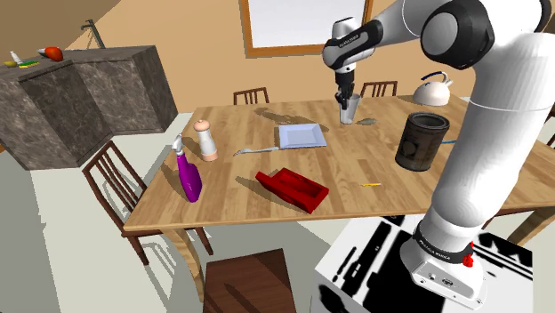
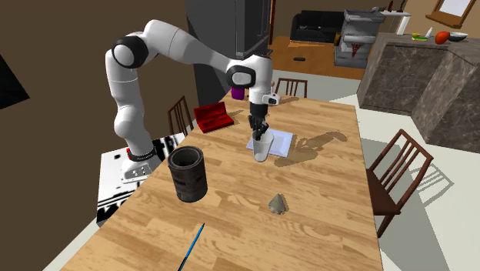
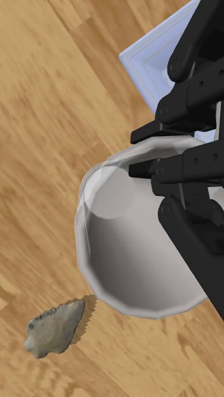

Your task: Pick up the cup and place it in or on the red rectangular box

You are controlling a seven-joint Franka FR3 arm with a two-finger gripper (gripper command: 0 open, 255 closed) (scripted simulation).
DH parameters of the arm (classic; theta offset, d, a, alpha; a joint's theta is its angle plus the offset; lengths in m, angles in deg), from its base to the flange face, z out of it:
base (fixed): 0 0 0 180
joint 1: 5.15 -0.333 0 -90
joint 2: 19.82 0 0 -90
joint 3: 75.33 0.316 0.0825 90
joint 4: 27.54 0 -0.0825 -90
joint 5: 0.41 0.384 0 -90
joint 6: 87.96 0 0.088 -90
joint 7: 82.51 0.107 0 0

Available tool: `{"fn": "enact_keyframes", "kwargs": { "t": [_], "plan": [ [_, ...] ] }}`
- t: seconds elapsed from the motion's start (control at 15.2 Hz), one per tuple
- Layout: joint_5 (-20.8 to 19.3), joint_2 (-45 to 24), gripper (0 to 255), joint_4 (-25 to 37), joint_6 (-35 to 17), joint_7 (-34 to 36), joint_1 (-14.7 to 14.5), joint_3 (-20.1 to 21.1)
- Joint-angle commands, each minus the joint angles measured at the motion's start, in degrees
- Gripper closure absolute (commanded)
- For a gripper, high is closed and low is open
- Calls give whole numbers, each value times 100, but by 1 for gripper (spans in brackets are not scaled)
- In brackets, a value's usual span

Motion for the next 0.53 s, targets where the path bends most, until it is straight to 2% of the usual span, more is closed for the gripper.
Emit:
{"fn": "enact_keyframes", "kwargs": {
  "t": [0.0, 0.46],
  "plan": [
    [-5, 35, 255, 117, 151, -7, -8, 3],
    [-20, 147, 255, 523, 660, -59, -21, 3]
  ]
}}
